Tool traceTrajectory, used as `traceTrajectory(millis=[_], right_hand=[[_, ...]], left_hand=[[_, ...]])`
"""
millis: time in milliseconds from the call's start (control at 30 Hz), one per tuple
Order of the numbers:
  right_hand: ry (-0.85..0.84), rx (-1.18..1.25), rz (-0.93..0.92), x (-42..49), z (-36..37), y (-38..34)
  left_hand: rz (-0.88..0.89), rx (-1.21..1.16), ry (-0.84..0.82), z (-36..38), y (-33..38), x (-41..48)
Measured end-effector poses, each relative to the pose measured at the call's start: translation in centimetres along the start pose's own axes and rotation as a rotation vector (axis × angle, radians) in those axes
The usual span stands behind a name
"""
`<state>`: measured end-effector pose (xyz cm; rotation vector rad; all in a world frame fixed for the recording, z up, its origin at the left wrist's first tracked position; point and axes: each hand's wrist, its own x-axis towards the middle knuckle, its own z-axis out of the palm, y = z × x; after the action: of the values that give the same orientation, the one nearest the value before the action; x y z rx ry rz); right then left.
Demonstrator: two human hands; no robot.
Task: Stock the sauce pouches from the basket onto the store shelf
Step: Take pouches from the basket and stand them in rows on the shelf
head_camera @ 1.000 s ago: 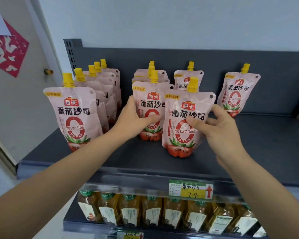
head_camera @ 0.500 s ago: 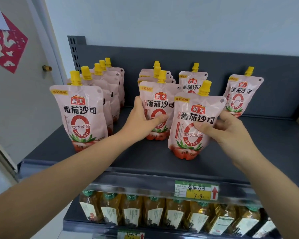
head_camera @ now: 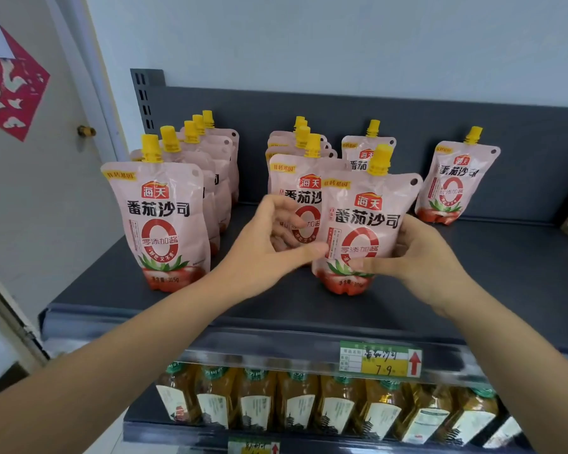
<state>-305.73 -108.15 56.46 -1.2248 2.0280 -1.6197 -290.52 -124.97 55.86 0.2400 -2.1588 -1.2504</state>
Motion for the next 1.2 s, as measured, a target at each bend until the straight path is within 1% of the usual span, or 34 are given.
traceTrajectory(millis=[100, 200, 367, 500, 667, 900, 1033, 1200], right_hand=[[-0.011, 0.045, -0.053, 0.6, 1.7, -0.7], [-0.042, 0.045, -0.089, 1.0, 3.9, -1.1], [-0.101, 0.034, -0.105, 1.6, 6.1, -0.6], [-0.145, -0.117, -0.106, 2.2, 6.3, -0.7], [-0.154, -0.255, -0.111, 2.9, 6.3, -0.7], [-0.231, -0.195, -0.107, 2.6, 5.4, -0.2], [-0.276, -0.173, -0.071, 2.8, 5.0, -0.3], [-0.253, -0.192, -0.083, 2.9, 4.6, -0.2]], left_hand=[[-0.01, 0.062, -0.139, -0.2, 0.0, -0.4], [0.002, 0.108, -0.19, -0.2, -0.4, -0.8], [-0.029, 0.205, -0.143, -0.9, -1.6, -1.5], [-0.042, 0.222, -0.128, -1.3, -2.0, -1.3], [-0.045, 0.242, -0.142, -1.5, -2.3, -0.5], [0.015, 0.266, -0.203, -1.8, -2.6, -0.7], [0.006, 0.257, -0.261, -2.2, -2.6, -0.4], [0.028, 0.28, -0.28, -2.2, -2.8, -0.4]])
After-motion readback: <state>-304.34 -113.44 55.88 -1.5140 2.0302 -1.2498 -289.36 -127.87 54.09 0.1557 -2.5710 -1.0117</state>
